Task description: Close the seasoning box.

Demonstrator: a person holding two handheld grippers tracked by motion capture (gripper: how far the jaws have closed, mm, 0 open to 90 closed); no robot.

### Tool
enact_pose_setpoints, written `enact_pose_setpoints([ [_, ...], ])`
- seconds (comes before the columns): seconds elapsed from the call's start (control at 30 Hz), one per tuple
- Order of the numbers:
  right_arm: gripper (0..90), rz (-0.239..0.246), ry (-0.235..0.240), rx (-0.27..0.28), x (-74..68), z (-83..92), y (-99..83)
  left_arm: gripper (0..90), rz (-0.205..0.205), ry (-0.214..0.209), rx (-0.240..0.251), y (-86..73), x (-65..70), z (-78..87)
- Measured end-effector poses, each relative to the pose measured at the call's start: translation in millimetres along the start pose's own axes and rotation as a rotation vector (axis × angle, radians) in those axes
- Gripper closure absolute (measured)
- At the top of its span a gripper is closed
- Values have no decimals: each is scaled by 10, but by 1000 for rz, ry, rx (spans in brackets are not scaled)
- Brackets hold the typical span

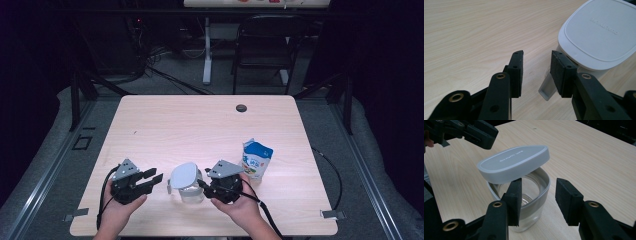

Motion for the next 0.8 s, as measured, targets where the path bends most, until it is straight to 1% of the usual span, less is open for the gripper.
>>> enact_pose_setpoints([
  [0.17,571,-3,1,13,10,23,26,619,2,3,-4,-4,-5,-4],
  [0.3,571,-3,0,13,10,30,37,614,1,8,-8,-5,-5,-8],
  [0.6,570,5,0,19,-1,39,83,601,5,4,5,-1,-5,-2],
  [0.8,569,10,3,20,-13,30,109,561,-3,10,7,1,0,-16],
])
Point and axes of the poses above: each handheld gripper's, and its own axes: z roughly backward along the jaws, y roughly out of its top, x roughly to its right, the point moved 2 cm from there along -z, roughly forward along the jaws, and after that the axes turned 11 degrees about -x, right-handed, at the moved point
